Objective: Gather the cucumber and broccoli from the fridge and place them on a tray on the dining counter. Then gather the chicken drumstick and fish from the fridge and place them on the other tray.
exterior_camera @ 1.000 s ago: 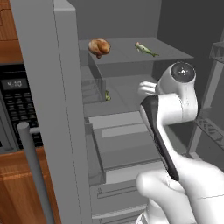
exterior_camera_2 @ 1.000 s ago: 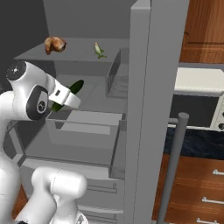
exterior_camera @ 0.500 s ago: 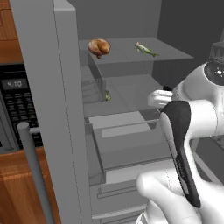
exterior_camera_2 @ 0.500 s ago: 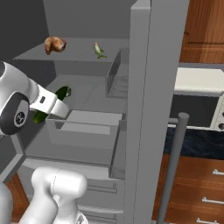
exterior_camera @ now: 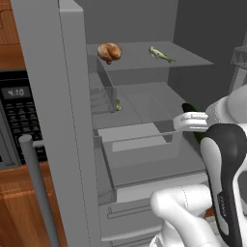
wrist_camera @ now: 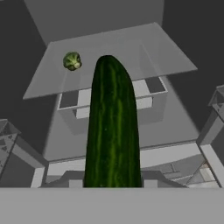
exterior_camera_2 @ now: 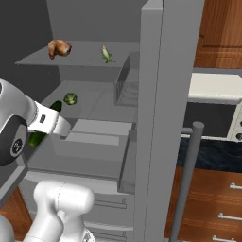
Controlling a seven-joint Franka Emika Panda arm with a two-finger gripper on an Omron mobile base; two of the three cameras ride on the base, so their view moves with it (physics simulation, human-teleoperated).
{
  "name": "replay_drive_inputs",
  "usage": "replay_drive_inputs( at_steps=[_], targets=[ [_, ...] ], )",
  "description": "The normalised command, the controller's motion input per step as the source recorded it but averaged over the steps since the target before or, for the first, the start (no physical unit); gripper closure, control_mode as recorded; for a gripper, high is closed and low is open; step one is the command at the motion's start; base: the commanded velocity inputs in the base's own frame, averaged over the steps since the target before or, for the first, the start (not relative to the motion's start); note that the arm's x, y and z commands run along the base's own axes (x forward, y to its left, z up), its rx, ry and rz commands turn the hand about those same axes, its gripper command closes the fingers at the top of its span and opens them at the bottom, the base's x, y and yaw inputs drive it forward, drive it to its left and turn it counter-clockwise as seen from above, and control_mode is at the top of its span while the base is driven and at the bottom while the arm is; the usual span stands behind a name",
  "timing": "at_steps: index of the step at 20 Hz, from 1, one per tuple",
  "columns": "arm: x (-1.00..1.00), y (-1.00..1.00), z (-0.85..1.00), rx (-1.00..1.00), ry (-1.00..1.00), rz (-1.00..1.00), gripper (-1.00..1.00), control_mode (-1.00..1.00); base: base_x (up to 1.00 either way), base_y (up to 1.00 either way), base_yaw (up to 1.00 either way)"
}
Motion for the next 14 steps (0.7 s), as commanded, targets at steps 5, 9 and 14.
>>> replay_drive_inputs(
  at_steps=[5,9,14],
  targets=[
    [-0.06,0.00,0.00,0.00,0.00,0.00,1.00,-1.00,0.00,0.00,0.00],
    [0.00,0.00,0.00,0.00,0.00,0.00,1.00,1.00,-0.59,0.04,-0.01],
    [0.00,0.00,0.00,0.00,0.00,0.00,1.00,1.00,-0.85,0.25,-0.07]
  ],
)
